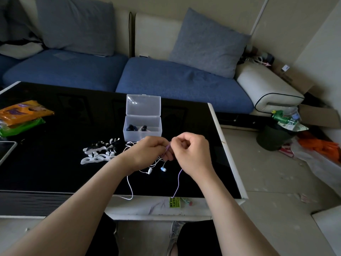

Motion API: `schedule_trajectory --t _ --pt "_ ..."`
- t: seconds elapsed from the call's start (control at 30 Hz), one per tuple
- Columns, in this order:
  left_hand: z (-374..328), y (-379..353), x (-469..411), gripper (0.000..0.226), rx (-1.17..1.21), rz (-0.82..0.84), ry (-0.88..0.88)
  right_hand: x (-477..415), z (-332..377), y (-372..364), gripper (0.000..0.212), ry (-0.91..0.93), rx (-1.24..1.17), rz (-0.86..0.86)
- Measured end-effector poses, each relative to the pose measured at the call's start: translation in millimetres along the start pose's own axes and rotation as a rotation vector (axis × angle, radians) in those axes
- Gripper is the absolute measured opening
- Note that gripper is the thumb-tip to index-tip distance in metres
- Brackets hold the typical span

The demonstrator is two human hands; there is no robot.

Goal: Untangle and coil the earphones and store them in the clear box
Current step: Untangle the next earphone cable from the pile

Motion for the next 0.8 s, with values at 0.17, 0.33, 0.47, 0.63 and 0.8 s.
schedule_trajectory --t 0.17,0.33,0.47,0.63,0.8 --pt "-3 1 -1 0.034 0.167 0.060 0.014 -4 -2 3 0.010 0.080 0.036 -0.197" --pt "-6 2 -1 0.025 0.518 0.099 0.036 -9 -8 4 0.006 -0.011 -0.073 -0.131" --pt "-9 2 -1 0.028 0.647 0.018 0.006 -10 -13 -1 0.016 -0.249 -0.024 0.051" --pt "2 7 -7 0.026 0.570 -0.203 -0.022 5 0 -10 0.022 -0.315 0.018 0.400" --pt "8 7 -6 0.022 0.216 -0.324 -0.071 11 12 -13 0.028 -0.178 0.036 0.530"
Point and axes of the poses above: each hand's wrist, its own x-axis away from the middle knuckle, its own y-axis out of the back of the hand, z = x × y, the point moved 1 cm from there along -x, towards the middle knuckle, and after that the axes turned 6 degrees about -z, right-handed, at the moved point
